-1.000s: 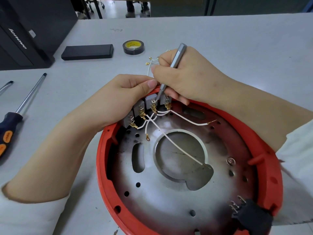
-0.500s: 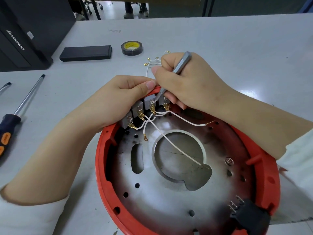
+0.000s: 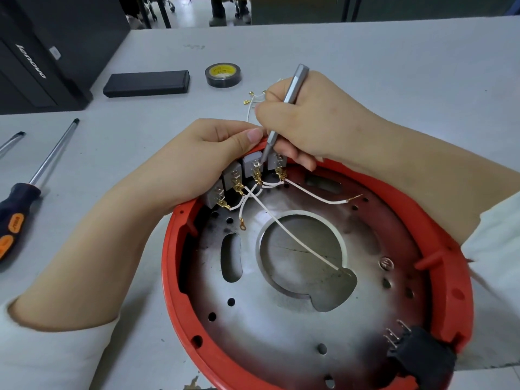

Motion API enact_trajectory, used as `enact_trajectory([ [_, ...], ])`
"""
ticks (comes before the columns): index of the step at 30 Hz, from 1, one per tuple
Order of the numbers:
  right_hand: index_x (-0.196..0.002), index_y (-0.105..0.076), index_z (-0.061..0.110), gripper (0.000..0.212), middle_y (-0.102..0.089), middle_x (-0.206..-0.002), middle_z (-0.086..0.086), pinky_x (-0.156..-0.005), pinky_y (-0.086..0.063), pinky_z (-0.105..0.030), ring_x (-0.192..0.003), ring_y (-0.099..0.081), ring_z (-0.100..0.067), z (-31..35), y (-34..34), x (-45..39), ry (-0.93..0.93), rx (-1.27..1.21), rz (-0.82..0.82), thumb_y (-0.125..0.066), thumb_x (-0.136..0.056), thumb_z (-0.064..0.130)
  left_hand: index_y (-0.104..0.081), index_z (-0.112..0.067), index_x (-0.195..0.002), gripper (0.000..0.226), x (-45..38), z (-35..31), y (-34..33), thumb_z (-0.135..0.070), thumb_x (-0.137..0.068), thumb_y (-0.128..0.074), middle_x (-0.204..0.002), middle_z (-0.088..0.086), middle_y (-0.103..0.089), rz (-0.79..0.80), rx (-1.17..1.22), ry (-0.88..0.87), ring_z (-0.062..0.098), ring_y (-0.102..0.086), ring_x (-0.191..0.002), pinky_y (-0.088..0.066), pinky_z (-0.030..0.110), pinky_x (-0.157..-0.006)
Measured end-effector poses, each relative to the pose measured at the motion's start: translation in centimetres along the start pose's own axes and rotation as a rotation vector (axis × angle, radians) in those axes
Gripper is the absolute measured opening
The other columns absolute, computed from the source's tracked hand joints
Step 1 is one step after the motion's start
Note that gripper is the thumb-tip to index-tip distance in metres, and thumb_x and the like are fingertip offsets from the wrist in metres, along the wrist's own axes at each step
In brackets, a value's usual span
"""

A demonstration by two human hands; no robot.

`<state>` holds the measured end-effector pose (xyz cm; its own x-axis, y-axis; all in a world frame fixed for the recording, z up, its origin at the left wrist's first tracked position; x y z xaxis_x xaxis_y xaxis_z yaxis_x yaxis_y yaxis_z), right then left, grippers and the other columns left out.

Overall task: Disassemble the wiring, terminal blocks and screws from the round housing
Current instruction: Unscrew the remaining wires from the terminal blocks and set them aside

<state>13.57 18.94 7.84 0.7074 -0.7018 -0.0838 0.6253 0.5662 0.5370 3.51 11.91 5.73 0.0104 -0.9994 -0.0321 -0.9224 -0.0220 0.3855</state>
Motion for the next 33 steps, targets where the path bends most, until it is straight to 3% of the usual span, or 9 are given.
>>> enact_trajectory([
  [4, -0.054, -0.043, 0.012, 0.032, -0.047, -0.035, 0.001, -0.033, -0.027, -0.016, -0.024, -0.038, -0.013, 0.22, -0.20, -0.20, -0.005, 0.058, 0.027, -0.046, -0.086, 0.013, -0.071, -0.025, -0.099, 0.027, -0.12, 0.18, 0.06, -0.023, -0.100, -0.045, -0.096, -0.018, -0.074, 0.019, -0.030, -0.004, -0.006, -0.066, -0.095, -0.042, 0.002, -0.077],
  [16, -0.054, -0.037, 0.016, 0.040, -0.044, -0.037, 0.000, -0.033, -0.029, -0.015, -0.025, -0.037, -0.012, 0.12, -0.08, 0.69, 0.055, -0.016, -0.041, -0.053, -0.090, 0.015, -0.071, -0.031, -0.093, 0.025, 0.10, -0.07, 0.06, -0.024, -0.099, -0.048, -0.086, -0.022, -0.073, -0.027, 0.004, 0.004, -0.011, -0.066, -0.082, -0.041, -0.002, -0.066],
  [24, -0.053, -0.034, 0.014, 0.035, -0.039, -0.040, -0.010, -0.033, -0.026, -0.015, -0.024, -0.033, -0.015, 0.22, -0.13, 0.50, 0.020, -0.036, -0.019, -0.050, -0.084, 0.008, -0.070, -0.034, -0.093, 0.025, 0.14, -0.10, 0.10, -0.024, -0.099, -0.048, -0.086, -0.025, -0.072, -0.029, -0.019, -0.003, -0.013, -0.065, -0.083, -0.040, -0.003, -0.067],
  [29, -0.056, -0.042, 0.009, 0.024, -0.044, -0.038, -0.006, -0.031, -0.023, -0.012, -0.023, -0.035, -0.016, 0.18, -0.16, -0.02, -0.012, 0.017, -0.015, -0.047, -0.080, 0.009, -0.070, -0.035, -0.094, 0.025, 0.06, -0.04, 0.09, -0.026, -0.099, -0.048, -0.089, -0.026, -0.072, -0.018, -0.035, -0.008, -0.013, -0.064, -0.088, -0.039, -0.003, -0.071],
  [33, -0.055, -0.038, 0.013, 0.030, -0.044, -0.038, -0.005, -0.032, -0.025, -0.013, -0.024, -0.035, -0.014, 0.05, 0.32, 0.69, 0.037, -0.045, -0.082, -0.047, -0.083, 0.009, -0.070, -0.036, -0.095, 0.025, 0.02, 0.06, 0.15, -0.025, -0.099, -0.048, -0.089, -0.023, -0.073, -0.028, -0.042, -0.002, -0.011, -0.066, -0.086, -0.041, -0.002, -0.069],
])
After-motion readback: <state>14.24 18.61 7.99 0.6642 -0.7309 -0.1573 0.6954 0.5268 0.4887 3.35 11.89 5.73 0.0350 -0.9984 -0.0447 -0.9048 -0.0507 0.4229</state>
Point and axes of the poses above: each hand's wrist, its own x-axis away from the middle knuckle, its own y-axis out of the back of the hand, z = x × y, the point moved 5 cm from there along -x, towards the middle knuckle
